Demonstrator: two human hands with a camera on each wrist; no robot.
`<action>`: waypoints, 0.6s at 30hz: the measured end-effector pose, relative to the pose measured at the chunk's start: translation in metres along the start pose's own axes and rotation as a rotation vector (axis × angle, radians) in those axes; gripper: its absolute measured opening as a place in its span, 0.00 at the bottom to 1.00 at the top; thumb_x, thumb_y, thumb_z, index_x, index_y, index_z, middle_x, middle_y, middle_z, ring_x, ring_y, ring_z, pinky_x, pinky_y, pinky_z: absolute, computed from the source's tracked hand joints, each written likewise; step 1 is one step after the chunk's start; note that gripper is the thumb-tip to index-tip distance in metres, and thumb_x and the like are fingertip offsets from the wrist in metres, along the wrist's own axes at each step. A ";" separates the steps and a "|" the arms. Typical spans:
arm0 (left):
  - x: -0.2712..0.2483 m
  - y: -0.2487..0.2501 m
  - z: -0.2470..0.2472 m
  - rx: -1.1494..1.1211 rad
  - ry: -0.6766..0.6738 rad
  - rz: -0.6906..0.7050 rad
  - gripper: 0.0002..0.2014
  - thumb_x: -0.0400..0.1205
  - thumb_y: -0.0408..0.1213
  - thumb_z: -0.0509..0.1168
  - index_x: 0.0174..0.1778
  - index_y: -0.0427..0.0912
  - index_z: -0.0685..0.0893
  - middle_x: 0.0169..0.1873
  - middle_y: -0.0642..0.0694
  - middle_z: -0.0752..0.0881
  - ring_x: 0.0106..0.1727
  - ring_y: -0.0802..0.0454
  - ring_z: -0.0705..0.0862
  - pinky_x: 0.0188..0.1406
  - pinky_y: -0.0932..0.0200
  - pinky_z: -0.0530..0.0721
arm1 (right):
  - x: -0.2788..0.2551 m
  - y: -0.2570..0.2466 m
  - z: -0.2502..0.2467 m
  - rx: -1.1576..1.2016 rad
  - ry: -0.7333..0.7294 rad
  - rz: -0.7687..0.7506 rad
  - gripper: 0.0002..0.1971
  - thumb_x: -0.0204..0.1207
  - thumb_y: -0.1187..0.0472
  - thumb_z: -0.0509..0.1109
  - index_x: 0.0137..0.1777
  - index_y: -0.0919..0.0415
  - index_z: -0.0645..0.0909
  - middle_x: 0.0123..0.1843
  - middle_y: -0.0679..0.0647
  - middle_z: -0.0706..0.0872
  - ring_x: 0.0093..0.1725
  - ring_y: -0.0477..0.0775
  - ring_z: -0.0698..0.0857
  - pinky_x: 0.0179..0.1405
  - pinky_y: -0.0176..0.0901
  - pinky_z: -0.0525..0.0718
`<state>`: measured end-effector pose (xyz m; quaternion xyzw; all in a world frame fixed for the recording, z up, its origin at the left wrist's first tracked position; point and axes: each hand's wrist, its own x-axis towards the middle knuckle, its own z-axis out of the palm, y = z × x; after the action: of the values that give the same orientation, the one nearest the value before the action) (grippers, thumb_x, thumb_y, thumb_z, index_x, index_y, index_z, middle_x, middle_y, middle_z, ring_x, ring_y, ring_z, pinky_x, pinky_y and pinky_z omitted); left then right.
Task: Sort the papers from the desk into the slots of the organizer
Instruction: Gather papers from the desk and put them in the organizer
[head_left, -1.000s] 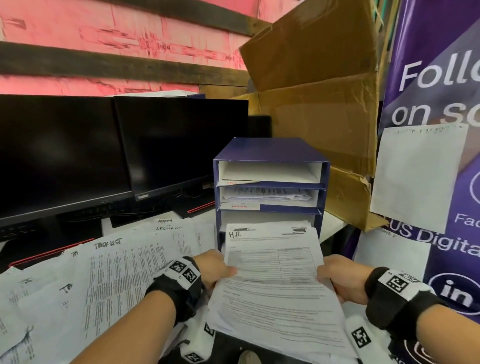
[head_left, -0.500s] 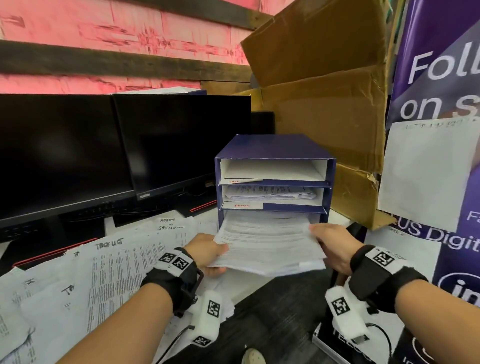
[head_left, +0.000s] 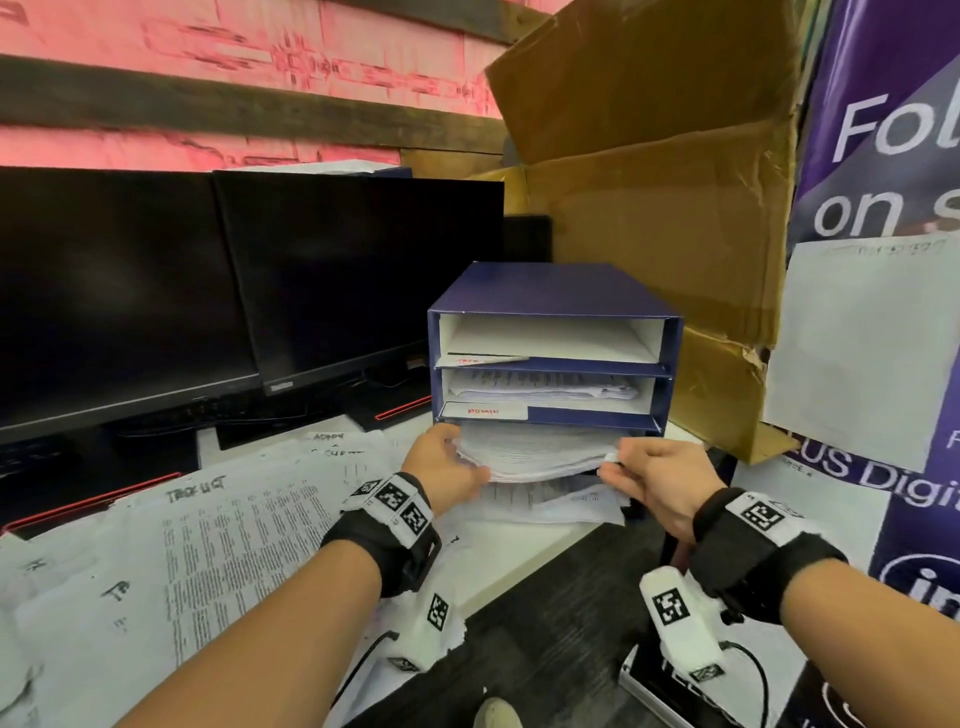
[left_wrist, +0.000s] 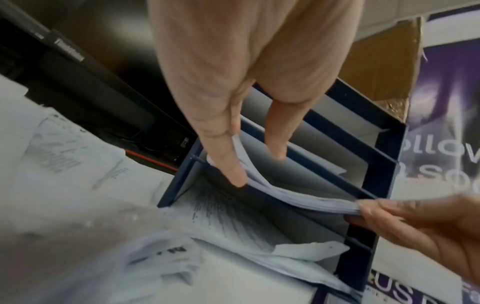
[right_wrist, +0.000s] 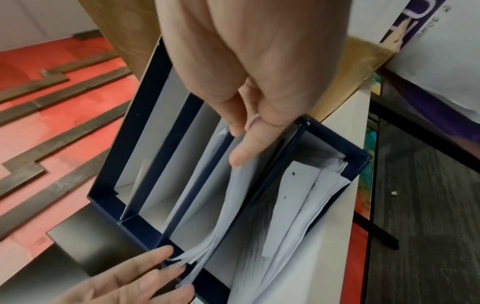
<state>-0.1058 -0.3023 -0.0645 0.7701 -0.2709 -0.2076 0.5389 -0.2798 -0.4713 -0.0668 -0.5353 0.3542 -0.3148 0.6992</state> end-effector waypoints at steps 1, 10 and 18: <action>0.001 -0.002 -0.001 0.093 -0.014 0.012 0.25 0.74 0.28 0.73 0.67 0.38 0.75 0.57 0.42 0.80 0.52 0.44 0.84 0.56 0.46 0.87 | 0.003 0.002 0.003 -0.028 -0.007 -0.001 0.15 0.82 0.75 0.63 0.67 0.77 0.74 0.50 0.69 0.84 0.47 0.60 0.88 0.52 0.47 0.85; 0.016 -0.007 0.004 0.367 -0.264 -0.057 0.27 0.83 0.28 0.62 0.78 0.44 0.67 0.54 0.37 0.80 0.49 0.42 0.83 0.50 0.50 0.85 | 0.022 0.019 0.014 -0.386 -0.085 -0.194 0.15 0.78 0.74 0.67 0.63 0.65 0.82 0.60 0.59 0.87 0.60 0.58 0.85 0.65 0.50 0.81; -0.002 0.011 -0.025 0.236 -0.141 -0.071 0.11 0.82 0.27 0.62 0.60 0.37 0.82 0.50 0.35 0.83 0.42 0.41 0.86 0.42 0.48 0.88 | 0.005 0.002 0.033 -0.526 0.055 -0.153 0.06 0.80 0.69 0.65 0.45 0.63 0.83 0.44 0.62 0.86 0.40 0.58 0.87 0.42 0.53 0.91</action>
<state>-0.0943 -0.2858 -0.0457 0.8208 -0.3030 -0.2469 0.4165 -0.2495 -0.4582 -0.0638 -0.7148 0.4011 -0.2782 0.5008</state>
